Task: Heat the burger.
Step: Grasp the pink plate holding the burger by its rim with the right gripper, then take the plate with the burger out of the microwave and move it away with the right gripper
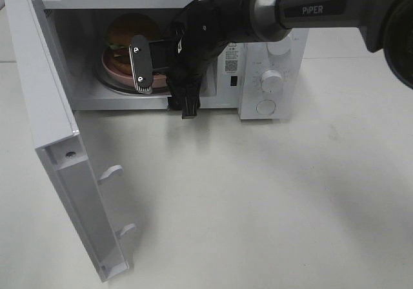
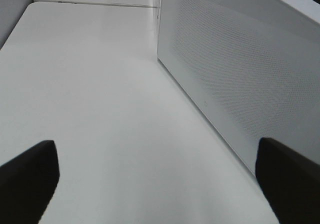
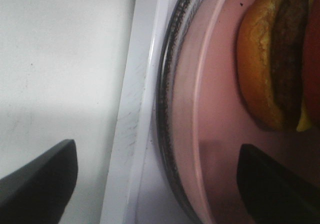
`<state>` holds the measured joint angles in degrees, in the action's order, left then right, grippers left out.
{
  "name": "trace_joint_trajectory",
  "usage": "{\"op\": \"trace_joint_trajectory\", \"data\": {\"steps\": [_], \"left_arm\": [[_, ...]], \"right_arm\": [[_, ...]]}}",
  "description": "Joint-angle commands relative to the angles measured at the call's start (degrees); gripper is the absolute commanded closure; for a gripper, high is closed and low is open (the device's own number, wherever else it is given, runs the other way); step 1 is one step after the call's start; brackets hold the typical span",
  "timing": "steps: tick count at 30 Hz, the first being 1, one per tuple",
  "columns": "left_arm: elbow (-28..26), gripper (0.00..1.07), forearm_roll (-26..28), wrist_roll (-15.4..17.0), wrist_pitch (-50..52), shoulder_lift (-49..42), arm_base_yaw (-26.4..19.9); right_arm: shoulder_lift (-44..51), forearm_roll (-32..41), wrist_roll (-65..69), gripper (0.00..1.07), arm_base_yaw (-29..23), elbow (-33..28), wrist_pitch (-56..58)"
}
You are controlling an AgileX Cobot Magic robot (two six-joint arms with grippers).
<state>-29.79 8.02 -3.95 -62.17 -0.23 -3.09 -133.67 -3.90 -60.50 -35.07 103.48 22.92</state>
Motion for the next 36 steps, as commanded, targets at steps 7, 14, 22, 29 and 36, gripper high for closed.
{"op": "trace_joint_trajectory", "data": {"steps": [7, 14, 22, 29, 36], "left_arm": [[0.1, 0.07, 0.3, 0.2, 0.6, -1.0, -0.1], [0.1, 0.07, 0.3, 0.2, 0.6, -1.0, -0.1], [0.1, 0.07, 0.3, 0.2, 0.6, -1.0, -0.1], [0.1, 0.07, 0.3, 0.2, 0.6, -1.0, -0.1], [0.1, 0.07, 0.3, 0.2, 0.6, -1.0, -0.1]], "right_arm": [[-4.5, -0.8, 0.6, 0.25, 0.2, 8.1, 5.4], [-6.9, 0.2, 0.6, 0.26, 0.2, 11.1, 6.4], [-7.7, 4.9, 0.4, 0.44, 0.2, 12.1, 6.7], [-7.7, 7.6, 0.5, 0.88, 0.2, 12.1, 6.8], [-7.7, 12.9, -4.2, 1.07, 0.2, 12.1, 7.0]]}}
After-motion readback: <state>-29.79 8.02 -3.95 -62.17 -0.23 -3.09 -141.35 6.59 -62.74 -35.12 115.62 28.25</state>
